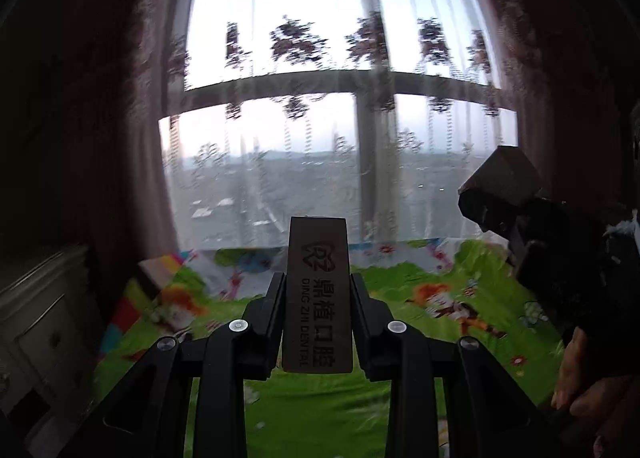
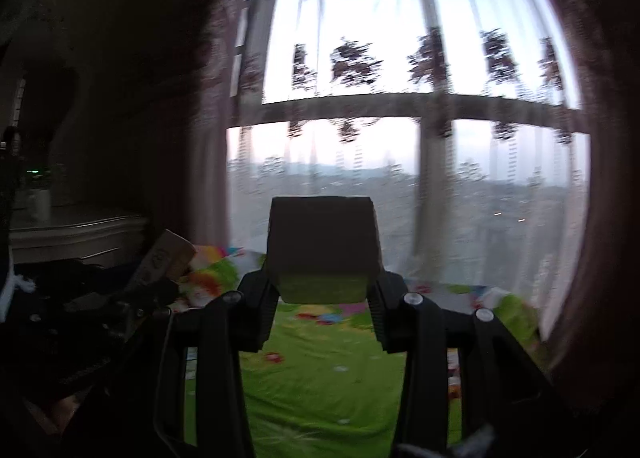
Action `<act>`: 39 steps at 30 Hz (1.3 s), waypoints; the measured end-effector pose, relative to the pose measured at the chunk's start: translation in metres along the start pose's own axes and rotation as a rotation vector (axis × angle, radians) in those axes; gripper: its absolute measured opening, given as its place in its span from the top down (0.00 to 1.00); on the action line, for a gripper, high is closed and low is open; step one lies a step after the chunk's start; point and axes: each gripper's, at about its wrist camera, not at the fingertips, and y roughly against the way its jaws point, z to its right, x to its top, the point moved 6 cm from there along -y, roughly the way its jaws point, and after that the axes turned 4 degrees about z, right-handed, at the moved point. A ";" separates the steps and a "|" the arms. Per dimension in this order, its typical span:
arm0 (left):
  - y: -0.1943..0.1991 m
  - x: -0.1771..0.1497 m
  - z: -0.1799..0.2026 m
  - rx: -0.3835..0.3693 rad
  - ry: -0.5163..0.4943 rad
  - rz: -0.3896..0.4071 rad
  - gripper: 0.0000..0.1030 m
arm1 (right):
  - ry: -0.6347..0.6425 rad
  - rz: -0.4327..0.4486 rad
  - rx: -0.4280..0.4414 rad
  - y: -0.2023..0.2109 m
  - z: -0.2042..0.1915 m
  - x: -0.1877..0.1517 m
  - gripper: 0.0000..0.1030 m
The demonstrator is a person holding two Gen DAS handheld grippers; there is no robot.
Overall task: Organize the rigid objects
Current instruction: 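Lift and carry the cube and dental box to the storage box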
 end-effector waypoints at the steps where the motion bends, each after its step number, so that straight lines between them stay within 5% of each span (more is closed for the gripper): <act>1: 0.005 -0.002 -0.010 0.023 0.009 -0.001 0.69 | 0.001 -0.008 0.026 -0.003 -0.007 0.000 0.58; 14: 0.069 -0.014 -0.096 0.255 0.021 0.009 0.69 | 0.097 -0.032 0.356 -0.017 -0.131 0.006 0.58; 22: 0.107 -0.044 -0.152 0.378 0.095 -0.053 0.69 | 0.181 -0.042 0.542 -0.007 -0.207 0.002 0.58; 31: 0.133 -0.111 -0.214 0.506 0.260 -0.198 0.69 | 0.300 -0.238 0.796 -0.010 -0.301 -0.045 0.58; 39: 0.152 -0.156 -0.249 0.587 0.351 -0.292 0.69 | 0.413 -0.382 0.904 -0.007 -0.353 -0.094 0.58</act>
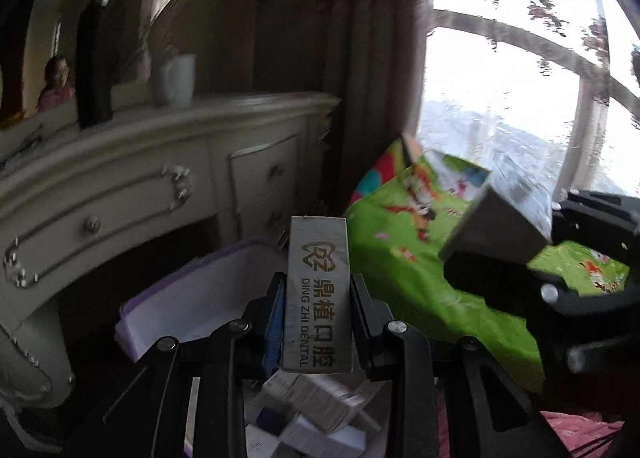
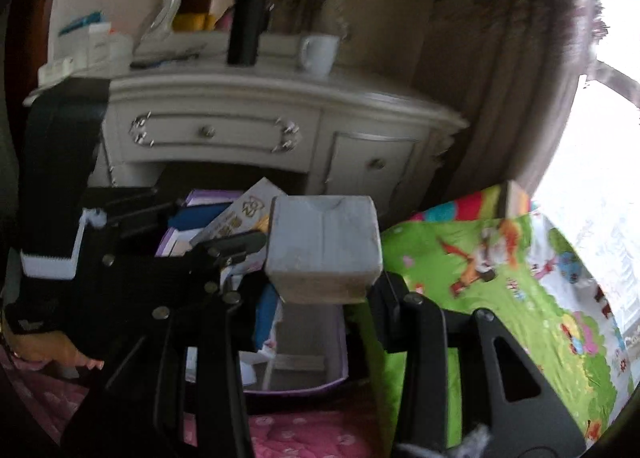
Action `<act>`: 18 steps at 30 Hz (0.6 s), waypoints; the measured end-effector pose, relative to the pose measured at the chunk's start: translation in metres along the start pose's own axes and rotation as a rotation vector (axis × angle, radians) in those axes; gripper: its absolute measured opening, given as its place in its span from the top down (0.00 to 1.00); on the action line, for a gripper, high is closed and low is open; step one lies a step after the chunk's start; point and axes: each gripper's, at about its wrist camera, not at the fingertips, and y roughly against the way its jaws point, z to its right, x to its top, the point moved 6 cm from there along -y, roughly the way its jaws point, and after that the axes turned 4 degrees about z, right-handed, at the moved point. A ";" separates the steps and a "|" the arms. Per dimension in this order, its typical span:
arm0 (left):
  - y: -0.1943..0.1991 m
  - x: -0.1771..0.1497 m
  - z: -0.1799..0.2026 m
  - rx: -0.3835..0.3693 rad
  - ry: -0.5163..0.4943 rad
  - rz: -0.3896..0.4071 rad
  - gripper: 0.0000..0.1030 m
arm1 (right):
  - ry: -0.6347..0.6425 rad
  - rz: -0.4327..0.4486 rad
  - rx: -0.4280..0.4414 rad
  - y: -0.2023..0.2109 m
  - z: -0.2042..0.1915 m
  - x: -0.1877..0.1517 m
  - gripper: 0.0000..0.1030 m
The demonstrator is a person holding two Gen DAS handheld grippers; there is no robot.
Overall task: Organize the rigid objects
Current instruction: 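Lift and carry the cube and dental box to the storage box, then open both tools to drop the cube and dental box into the storage box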
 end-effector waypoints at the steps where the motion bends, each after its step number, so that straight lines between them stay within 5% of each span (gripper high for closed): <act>1: -0.003 -0.004 -0.008 0.008 0.020 -0.015 0.69 | 0.008 -0.018 0.013 -0.006 -0.004 -0.002 0.58; 14: -0.018 -0.014 -0.047 0.066 0.117 -0.058 0.65 | 0.023 -0.181 0.101 -0.068 -0.029 -0.020 0.57; 16: -0.018 -0.012 -0.052 0.097 0.127 -0.056 0.29 | -0.007 -0.206 0.130 -0.078 -0.027 -0.025 0.56; 17: -0.018 -0.010 -0.055 0.115 0.133 -0.051 0.01 | -0.029 -0.221 0.144 -0.082 -0.025 -0.028 0.50; 18: -0.016 -0.009 -0.058 0.131 0.135 -0.038 0.00 | -0.056 -0.229 0.146 -0.085 -0.021 -0.030 0.39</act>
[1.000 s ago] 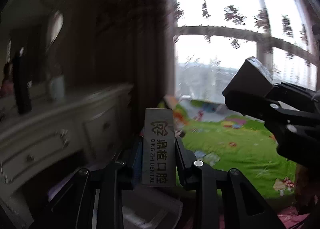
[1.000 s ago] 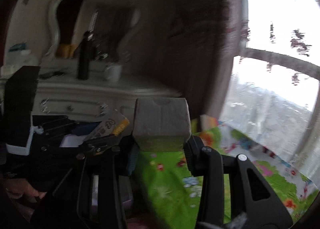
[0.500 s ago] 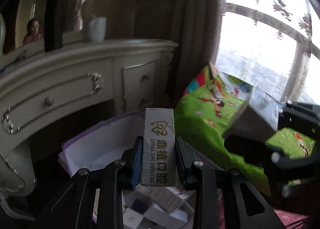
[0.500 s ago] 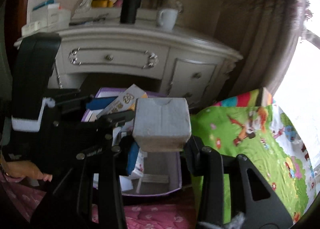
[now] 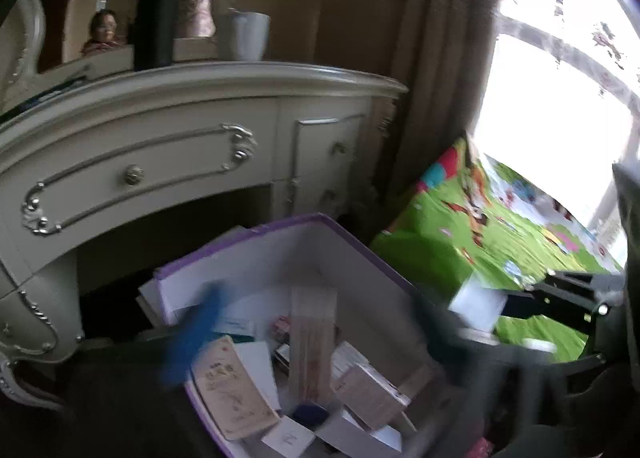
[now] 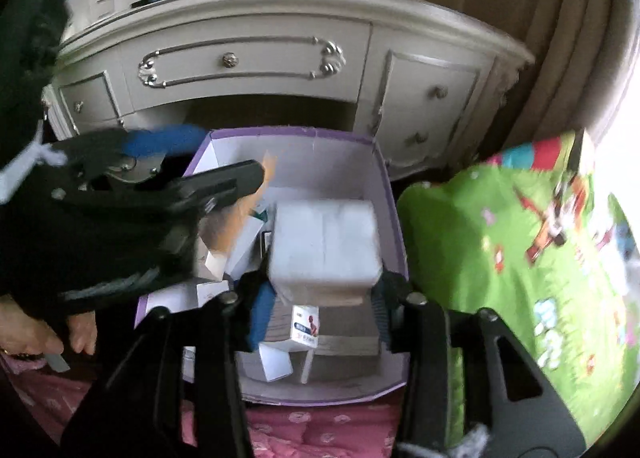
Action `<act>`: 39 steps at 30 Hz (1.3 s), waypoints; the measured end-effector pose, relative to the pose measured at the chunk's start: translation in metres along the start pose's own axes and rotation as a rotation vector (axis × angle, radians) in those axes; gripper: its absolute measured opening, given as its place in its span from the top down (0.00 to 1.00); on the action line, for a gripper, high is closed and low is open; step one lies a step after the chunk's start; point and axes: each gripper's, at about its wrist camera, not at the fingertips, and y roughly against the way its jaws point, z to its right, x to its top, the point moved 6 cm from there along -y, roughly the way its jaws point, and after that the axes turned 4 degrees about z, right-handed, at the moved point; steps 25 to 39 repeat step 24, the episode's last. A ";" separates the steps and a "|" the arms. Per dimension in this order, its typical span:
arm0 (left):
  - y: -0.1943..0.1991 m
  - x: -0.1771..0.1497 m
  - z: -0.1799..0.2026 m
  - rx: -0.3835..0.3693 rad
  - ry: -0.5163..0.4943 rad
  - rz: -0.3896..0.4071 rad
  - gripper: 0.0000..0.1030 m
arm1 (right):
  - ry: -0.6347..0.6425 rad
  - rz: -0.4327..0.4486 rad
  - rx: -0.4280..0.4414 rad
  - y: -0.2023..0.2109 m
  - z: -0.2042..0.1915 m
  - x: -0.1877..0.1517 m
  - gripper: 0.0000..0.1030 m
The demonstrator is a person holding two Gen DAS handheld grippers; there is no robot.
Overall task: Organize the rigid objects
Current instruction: 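Open both tools to drop the cube and dental box into the storage box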
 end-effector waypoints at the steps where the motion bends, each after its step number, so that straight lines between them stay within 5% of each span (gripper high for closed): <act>1: 0.002 0.002 -0.002 0.012 -0.008 0.012 0.00 | -0.027 0.000 -0.004 -0.002 0.005 -0.002 0.32; 3: 0.003 0.004 -0.005 0.037 -0.024 0.001 0.00 | -0.060 0.005 -0.006 -0.003 0.012 -0.005 0.21; 12: 0.006 0.017 -0.013 0.226 -0.126 -0.016 0.00 | -0.081 0.000 -0.005 -0.001 0.015 -0.010 0.20; 20: -0.022 -0.013 -0.023 0.192 -0.067 -0.187 0.00 | -0.050 -0.030 0.004 -0.004 0.004 -0.022 0.20; 23: -0.023 -0.021 -0.023 0.239 -0.084 -0.162 0.00 | -0.039 -0.042 0.008 -0.006 0.001 -0.026 0.20; 39: -0.025 -0.024 -0.023 0.238 -0.087 -0.172 0.00 | -0.035 -0.045 0.007 -0.007 0.000 -0.027 0.20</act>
